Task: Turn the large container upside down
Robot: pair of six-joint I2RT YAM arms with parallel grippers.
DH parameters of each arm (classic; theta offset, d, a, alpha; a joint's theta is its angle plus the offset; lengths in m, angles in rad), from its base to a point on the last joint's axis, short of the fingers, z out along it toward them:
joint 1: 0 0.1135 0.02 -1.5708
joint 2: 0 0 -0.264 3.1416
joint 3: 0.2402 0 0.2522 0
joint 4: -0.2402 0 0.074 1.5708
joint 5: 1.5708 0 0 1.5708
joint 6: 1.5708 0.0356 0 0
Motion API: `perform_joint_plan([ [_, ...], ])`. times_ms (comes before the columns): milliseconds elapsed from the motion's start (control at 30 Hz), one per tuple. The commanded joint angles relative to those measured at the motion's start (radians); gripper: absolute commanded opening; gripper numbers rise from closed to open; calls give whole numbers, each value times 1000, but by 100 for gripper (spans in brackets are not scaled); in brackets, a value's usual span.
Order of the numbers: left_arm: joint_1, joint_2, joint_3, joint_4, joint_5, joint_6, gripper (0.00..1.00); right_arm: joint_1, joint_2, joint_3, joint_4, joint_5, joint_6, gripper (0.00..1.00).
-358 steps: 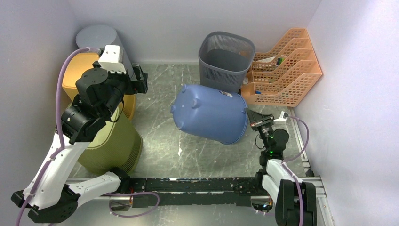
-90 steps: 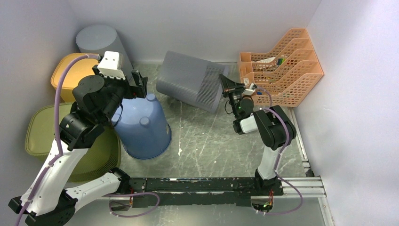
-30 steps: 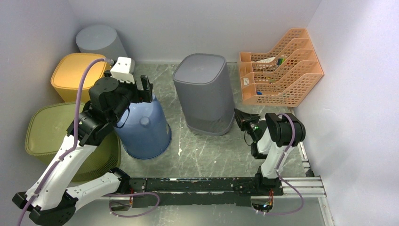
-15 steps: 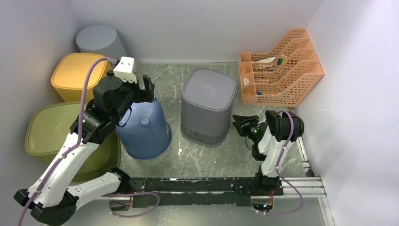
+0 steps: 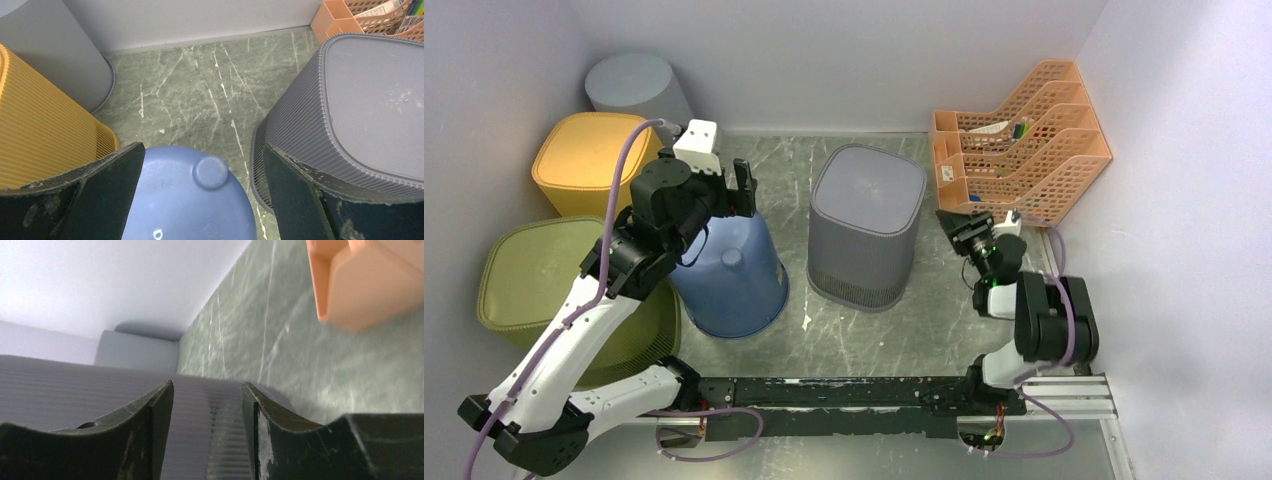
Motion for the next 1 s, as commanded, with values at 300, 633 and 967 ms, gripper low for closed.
perform_joint_plan([
  [300, 4, 16, -41, 82, 57, -21, 100, 122, -419, 426, -1140, 485, -805, 100],
  [633, 4, 28, -54, 105, 76, -41, 100, 329, -381, 670, -1327, 651, -973, 100],
  [967, 4, 54, -53, 111, 81, -33, 100, 365, -448, 677, -1306, 689, -965, 100],
])
